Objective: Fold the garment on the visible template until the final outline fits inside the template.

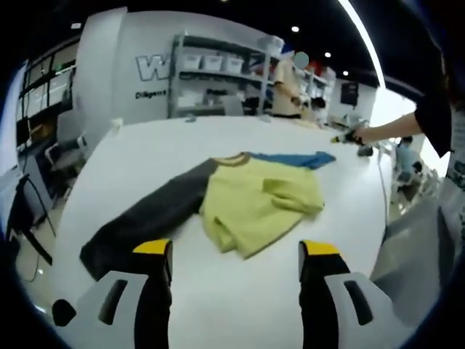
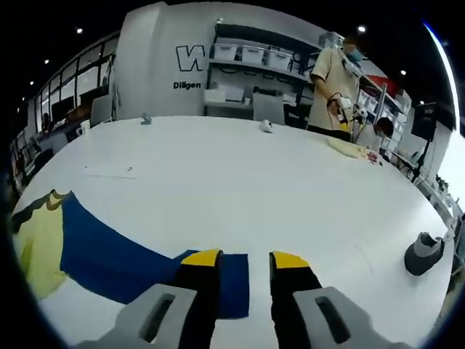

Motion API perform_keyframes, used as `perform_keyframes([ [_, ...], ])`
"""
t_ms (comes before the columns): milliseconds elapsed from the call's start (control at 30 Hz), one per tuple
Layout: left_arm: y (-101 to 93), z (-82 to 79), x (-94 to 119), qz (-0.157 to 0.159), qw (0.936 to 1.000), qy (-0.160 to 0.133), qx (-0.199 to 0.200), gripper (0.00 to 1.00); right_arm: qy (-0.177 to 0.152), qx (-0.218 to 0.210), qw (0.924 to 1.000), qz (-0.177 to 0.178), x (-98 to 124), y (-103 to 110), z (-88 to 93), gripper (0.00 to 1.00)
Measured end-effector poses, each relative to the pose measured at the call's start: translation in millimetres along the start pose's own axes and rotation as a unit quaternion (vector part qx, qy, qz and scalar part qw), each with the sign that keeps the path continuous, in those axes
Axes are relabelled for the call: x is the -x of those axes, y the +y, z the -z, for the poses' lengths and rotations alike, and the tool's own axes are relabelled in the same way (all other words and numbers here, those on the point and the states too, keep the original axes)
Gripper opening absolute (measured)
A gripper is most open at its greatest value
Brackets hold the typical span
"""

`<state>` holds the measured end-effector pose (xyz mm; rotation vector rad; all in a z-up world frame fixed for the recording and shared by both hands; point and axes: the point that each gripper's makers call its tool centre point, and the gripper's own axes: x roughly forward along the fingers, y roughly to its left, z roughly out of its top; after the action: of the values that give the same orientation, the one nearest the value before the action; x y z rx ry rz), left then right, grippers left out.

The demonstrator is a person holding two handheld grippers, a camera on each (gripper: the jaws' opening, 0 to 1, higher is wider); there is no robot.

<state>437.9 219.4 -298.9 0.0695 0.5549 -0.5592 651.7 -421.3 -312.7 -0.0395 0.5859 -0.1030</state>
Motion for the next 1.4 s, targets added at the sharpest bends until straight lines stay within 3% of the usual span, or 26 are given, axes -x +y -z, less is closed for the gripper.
perform_keyframes([
  [133, 0.0, -7.9, -4, 0.003, 0.9995, -0.025, 0.020, 0.66, -0.007, 0.011, 0.9996, -0.025, 8, 18, -6.0, 0.33],
  [200, -2.5, -5.4, -11, 0.002, 0.9998, -0.015, 0.012, 0.65, -0.027, 0.016, 0.9977, -0.059, 19, 43, -12.1, 0.37],
  [233, -3.6, -3.5, -13, 0.002, 0.9999, -0.011, 0.010, 0.64, -0.033, 0.027, 0.9967, -0.070, 10, 44, -12.8, 0.38],
  [533, -3.0, 16.4, -27, 0.009, 0.9999, 0.006, 0.003, 0.60, -0.033, 0.096, 0.9797, -0.173, 31, 145, 5.3, 0.39],
  [600, -1.8, 21.3, -33, 0.004, 0.9999, 0.007, 0.014, 0.59, -0.038, 0.112, 0.9741, -0.193, 35, 172, 0.8, 0.39],
  [733, -1.8, 24.9, -40, 0.001, 0.9994, 0.006, 0.033, 0.58, -0.044, 0.131, 0.9664, -0.217, 37, 206, -7.5, 0.38],
  [1000, -7.6, 27.5, -50, 0.010, 0.9992, 0.013, 0.038, 0.55, -0.058, 0.175, 0.9455, -0.268, 50, 259, -15.3, 0.38],
  [1300, -10.1, 28.7, -58, 0.016, 0.9995, 0.016, 0.021, 0.47, -0.059, 0.175, 0.9332, -0.308, 63, 308, -9.9, 0.35],
  [1400, -6.3, 24.2, -62, 0.008, 0.9992, 0.004, 0.040, 0.44, -0.062, 0.175, 0.9251, -0.331, 70, 331, -7.4, 0.34],
])
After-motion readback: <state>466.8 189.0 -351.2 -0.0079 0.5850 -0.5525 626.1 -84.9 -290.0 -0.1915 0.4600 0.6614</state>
